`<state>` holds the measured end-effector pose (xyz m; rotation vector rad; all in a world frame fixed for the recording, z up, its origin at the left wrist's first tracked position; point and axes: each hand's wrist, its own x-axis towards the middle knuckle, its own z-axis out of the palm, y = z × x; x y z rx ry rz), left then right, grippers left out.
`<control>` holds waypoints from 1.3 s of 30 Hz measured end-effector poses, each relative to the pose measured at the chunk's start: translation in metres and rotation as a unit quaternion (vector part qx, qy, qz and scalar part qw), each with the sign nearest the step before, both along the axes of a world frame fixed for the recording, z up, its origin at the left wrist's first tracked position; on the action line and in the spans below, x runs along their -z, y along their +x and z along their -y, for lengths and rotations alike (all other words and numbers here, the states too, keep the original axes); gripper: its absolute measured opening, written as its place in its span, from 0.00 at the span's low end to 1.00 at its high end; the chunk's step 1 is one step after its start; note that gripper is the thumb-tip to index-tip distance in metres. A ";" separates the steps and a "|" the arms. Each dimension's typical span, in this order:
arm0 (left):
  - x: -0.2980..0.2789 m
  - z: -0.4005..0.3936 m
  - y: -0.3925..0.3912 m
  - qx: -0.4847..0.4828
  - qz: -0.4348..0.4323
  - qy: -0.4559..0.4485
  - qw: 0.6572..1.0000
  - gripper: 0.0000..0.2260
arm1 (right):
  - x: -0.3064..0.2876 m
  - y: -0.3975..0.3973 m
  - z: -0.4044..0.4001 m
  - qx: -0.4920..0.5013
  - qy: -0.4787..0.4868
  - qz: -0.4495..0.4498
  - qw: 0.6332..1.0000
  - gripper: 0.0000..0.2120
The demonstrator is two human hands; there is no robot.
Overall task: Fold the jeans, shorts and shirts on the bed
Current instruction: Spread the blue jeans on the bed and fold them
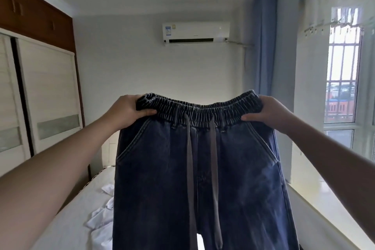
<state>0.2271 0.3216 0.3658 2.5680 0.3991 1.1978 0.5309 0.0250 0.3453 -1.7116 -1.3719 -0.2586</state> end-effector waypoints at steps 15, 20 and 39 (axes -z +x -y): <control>0.019 0.013 -0.002 0.174 0.060 -0.219 0.958 0.12 | 0.015 -0.007 -0.006 -0.029 0.169 -0.291 0.941 0.34; 0.034 0.033 0.012 0.239 0.135 -0.417 0.866 0.16 | 0.029 -0.004 -0.013 -0.080 0.071 -0.432 0.896 0.48; 0.062 0.016 0.000 0.161 0.063 -0.325 0.930 0.13 | 0.060 0.001 0.021 -0.092 -0.040 -0.184 0.978 0.14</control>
